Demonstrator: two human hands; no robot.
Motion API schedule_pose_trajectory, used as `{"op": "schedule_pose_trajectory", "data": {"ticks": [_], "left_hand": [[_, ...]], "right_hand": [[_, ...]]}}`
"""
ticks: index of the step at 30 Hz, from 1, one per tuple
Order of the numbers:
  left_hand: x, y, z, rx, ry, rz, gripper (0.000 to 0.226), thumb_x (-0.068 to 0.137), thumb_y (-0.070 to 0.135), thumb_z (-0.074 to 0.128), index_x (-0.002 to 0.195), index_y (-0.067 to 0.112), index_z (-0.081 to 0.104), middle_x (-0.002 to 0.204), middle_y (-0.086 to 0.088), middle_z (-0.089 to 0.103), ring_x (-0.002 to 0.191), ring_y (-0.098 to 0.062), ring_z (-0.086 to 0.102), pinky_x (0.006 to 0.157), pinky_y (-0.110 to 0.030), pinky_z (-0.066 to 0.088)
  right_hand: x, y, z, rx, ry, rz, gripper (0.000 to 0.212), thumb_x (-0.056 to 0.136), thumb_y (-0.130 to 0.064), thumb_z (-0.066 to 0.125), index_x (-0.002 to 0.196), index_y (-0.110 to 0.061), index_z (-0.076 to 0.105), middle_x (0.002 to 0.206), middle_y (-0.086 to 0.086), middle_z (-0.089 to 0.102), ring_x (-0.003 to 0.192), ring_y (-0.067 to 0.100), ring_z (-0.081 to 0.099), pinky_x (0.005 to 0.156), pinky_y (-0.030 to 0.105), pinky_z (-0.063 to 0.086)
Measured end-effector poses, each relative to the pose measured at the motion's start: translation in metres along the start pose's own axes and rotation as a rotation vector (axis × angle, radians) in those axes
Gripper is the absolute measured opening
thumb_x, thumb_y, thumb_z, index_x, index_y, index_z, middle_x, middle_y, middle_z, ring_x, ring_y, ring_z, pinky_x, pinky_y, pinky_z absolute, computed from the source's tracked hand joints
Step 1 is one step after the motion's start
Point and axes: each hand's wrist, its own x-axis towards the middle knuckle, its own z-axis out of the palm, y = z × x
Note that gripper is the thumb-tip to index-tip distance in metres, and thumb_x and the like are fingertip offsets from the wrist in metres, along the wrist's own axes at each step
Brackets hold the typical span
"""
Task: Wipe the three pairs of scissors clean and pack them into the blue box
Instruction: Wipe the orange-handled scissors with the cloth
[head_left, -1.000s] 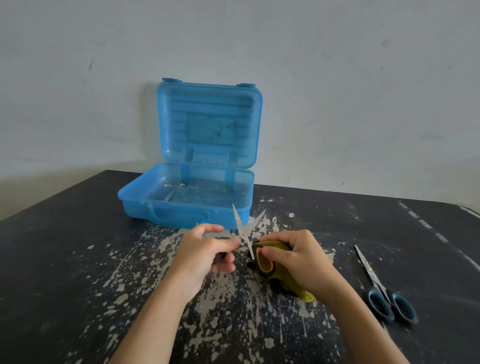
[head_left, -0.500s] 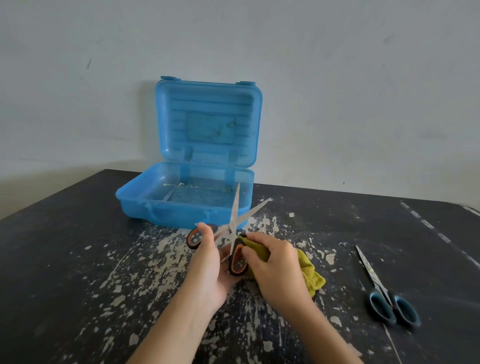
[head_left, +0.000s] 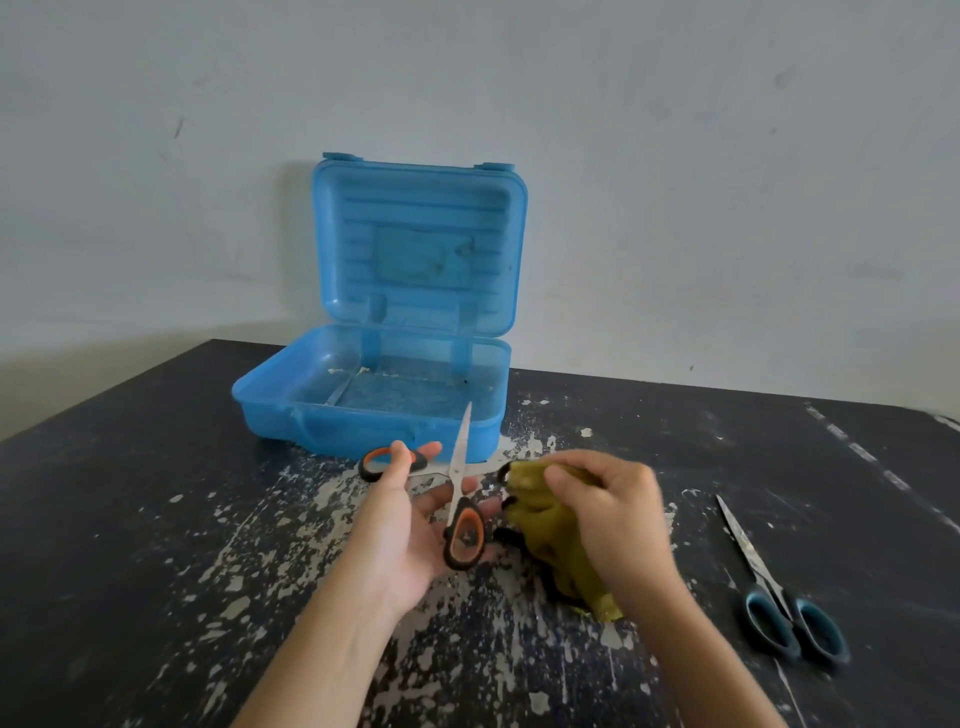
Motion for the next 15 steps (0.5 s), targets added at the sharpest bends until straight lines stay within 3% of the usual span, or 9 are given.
{"op": "schedule_pose_trajectory", "data": {"ticks": [3,5,7,10,12,15], "left_hand": [[-0.001,0.009,-0.007,0.023,0.017,0.026,0.038,0.096,0.051,0.037,0.105,0.023,0.060,0.078,-0.014,0.062,0.063,-0.032,0.066,0.072,-0.056,0.053],[-0.003,0.012,-0.007,0.060,0.071,0.043,0.036,0.096,0.048,0.039,0.101,0.021,0.063,0.065,-0.012,0.058,0.049,-0.026,0.057,0.055,-0.045,0.056],[-0.005,0.008,-0.002,0.183,0.147,0.125,0.038,0.096,0.047,0.040,0.100,0.017,0.063,0.056,-0.012,0.056,0.041,-0.024,0.051,0.041,-0.031,0.048],[-0.004,0.000,0.003,0.414,0.194,0.300,0.042,0.097,0.047,0.037,0.100,0.013,0.061,0.061,-0.016,0.060,0.038,-0.027,0.053,0.035,-0.025,0.041],[-0.006,-0.004,0.004,0.499,0.161,0.335,0.049,0.096,0.050,0.036,0.095,0.007,0.060,0.063,-0.019,0.062,0.037,-0.029,0.056,0.032,-0.025,0.042],[-0.012,-0.008,0.008,0.593,0.129,0.387,0.050,0.095,0.049,0.040,0.083,0.004,0.060,0.064,-0.027,0.063,0.036,-0.029,0.058,0.031,-0.024,0.042]], "right_hand": [[0.007,-0.001,-0.018,0.174,0.241,0.000,0.022,0.082,-0.008,0.063,0.074,-0.027,0.071,0.066,-0.010,0.069,0.068,0.010,0.064,0.062,0.022,0.050],[0.009,-0.003,-0.024,0.306,0.357,0.010,0.022,0.083,-0.012,0.064,0.072,-0.030,0.070,0.066,-0.011,0.069,0.072,0.014,0.063,0.068,0.034,0.053],[0.009,-0.008,-0.025,0.391,0.378,0.022,0.019,0.084,-0.015,0.064,0.075,-0.030,0.071,0.070,-0.010,0.071,0.077,0.018,0.066,0.076,0.041,0.055],[0.003,-0.022,-0.023,0.441,0.324,-0.004,0.016,0.085,-0.015,0.062,0.083,-0.026,0.073,0.076,-0.005,0.072,0.079,0.022,0.067,0.077,0.044,0.055],[-0.005,-0.030,-0.018,0.452,0.211,-0.056,0.020,0.087,-0.014,0.057,0.085,-0.026,0.073,0.072,0.004,0.071,0.064,0.028,0.061,0.064,0.041,0.052],[-0.017,-0.028,0.007,0.299,-0.042,-0.148,0.028,0.090,-0.013,0.052,0.087,-0.033,0.070,0.068,0.005,0.066,0.048,0.017,0.046,0.045,0.025,0.039]]}}
